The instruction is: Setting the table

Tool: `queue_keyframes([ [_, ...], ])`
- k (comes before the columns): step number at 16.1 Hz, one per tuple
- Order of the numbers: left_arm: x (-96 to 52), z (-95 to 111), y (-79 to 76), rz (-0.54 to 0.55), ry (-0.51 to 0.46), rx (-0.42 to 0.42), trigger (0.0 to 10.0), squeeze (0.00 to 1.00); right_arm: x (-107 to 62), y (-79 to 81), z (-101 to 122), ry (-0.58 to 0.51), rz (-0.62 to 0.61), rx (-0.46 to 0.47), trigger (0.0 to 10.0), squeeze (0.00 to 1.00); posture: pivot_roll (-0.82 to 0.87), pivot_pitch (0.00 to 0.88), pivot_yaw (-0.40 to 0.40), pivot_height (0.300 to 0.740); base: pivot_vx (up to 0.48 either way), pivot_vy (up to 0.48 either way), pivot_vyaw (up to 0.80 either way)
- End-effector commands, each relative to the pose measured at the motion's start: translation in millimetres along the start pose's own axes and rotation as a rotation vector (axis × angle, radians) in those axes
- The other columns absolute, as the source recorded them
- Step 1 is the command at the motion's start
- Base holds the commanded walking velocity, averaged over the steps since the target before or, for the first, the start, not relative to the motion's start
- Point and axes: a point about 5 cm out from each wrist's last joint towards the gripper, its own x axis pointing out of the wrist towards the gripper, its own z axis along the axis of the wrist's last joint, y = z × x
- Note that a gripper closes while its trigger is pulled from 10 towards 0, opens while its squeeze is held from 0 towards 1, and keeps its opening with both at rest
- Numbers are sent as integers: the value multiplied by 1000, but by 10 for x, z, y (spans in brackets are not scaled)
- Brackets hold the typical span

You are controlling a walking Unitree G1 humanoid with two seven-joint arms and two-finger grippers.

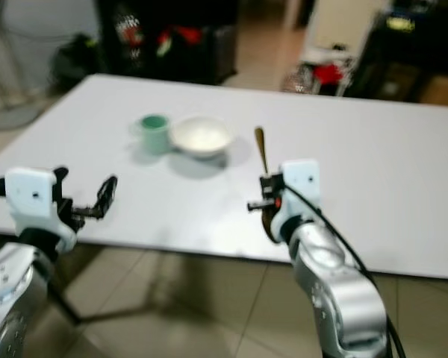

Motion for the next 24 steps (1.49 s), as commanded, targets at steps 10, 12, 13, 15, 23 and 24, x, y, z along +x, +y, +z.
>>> queue_keyframes([
  [10, 32, 7, -14, -2, -6, 17, 10000, 0, -21, -25, -3, -3, -12, -5, 10000, 0, -19, 0, 15, 740, 346, 0, 0],
  [12, 35, 9, -11, -6, -7, 22, 10000, 0, -23, -24, -15, 2, -15, -1, 10000, 0, -18, 0, 17, 740, 0, 0, 0],
  [13, 36, 8, -12, -14, -7, 20, 10000, 0, -25, -23, -26, 9, -17, 4, 10000, 0, -17, 0, 20, 740, 0, 0, 0],
  [15, 39, 10, -7, -13, -9, 23, 10000, 0, -31, -24, -51, 24, -20, 13, 10000, 0, -17, 0, 24, 740, 0, 334, -756],
  [23, 51, 2, 0, -24, 1, 32, 10000, 0, -40, -20, -69, 34, -24, 22, 10000, 0, -17, 0, 27, 740, 0, 362, -800],
  [24, 51, 2, 0, -23, 1, 32, 10000, 0, -39, -20, -69, 34, -23, 22, 10000, 0, -17, 0, 27, 740, 0, 360, -800],
])
